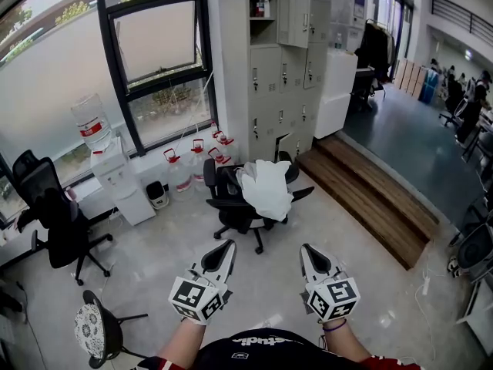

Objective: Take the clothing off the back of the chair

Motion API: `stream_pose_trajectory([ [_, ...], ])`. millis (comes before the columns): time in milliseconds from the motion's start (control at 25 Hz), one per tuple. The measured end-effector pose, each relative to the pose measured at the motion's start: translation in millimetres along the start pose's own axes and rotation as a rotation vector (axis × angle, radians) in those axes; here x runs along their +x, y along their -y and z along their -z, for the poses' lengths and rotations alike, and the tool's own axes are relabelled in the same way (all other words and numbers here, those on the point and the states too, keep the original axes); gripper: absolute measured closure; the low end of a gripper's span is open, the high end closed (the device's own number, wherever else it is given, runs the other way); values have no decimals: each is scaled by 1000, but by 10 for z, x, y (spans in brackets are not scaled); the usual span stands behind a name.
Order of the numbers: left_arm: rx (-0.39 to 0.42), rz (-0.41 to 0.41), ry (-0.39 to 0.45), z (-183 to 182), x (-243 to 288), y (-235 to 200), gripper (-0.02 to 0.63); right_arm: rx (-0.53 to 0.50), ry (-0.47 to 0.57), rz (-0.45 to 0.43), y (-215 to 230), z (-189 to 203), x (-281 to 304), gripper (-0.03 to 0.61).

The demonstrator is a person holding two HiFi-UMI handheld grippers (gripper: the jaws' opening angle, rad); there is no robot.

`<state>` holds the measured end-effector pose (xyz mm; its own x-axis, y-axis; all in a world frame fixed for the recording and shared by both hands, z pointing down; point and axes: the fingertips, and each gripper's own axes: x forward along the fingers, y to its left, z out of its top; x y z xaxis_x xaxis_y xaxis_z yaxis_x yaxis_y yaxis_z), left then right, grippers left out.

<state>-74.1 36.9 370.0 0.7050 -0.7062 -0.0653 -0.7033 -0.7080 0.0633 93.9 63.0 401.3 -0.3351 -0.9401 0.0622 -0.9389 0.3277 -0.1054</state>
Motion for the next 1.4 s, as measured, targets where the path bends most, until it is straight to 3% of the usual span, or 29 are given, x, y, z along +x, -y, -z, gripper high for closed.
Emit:
stream_pose_trajectory([
  [720,6,-48,-12,30,333,144,584,30,-6,-80,369,-13,115,578],
  [1120,33,-117,-2,13,509,287,584,32,0,-141,693,-28,100,578],
  [1400,42,-124,-24,60,673,260,584,40,-6,-133,904,-18,145,578],
])
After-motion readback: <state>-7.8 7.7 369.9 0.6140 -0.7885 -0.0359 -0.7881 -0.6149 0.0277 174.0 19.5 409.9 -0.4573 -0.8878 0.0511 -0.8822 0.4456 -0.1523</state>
